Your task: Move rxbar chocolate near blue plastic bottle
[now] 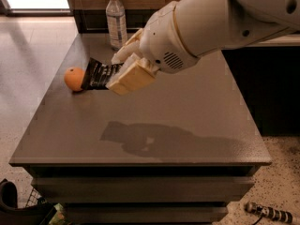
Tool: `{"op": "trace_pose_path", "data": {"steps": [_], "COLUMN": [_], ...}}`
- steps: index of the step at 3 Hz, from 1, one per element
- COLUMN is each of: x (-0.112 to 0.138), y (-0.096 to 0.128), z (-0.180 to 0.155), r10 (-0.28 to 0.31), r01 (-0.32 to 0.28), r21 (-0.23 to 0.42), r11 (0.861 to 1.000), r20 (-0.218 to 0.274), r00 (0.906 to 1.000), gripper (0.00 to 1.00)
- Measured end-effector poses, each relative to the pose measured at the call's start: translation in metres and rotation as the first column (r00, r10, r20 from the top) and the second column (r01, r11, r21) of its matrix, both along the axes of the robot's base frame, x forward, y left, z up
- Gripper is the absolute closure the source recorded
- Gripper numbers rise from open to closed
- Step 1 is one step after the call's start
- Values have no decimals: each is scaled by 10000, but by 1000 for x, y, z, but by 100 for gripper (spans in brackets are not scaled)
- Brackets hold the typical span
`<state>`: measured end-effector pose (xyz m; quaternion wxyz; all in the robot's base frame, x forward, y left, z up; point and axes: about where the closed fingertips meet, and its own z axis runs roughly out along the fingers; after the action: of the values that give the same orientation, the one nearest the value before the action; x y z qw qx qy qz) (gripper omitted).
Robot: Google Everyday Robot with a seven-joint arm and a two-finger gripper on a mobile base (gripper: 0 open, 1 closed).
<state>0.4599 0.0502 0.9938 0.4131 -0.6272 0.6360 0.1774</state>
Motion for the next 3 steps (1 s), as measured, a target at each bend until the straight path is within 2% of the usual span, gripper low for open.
{"op": "trace_pose_path", "data": {"steps": [1,2,3], "x": [77,132,165], "y": [-25,-40,-53], "z": [-5,-8,-3], "r10": [-998,-1940,-2880], "r01": [1008,1928,2794], "r21": [974,1660,1861], "r11": [9901,9671,9420], "r20": [-151,-95,199], "r00": [9949,9810,9574], "gripper": [100,100,100]}}
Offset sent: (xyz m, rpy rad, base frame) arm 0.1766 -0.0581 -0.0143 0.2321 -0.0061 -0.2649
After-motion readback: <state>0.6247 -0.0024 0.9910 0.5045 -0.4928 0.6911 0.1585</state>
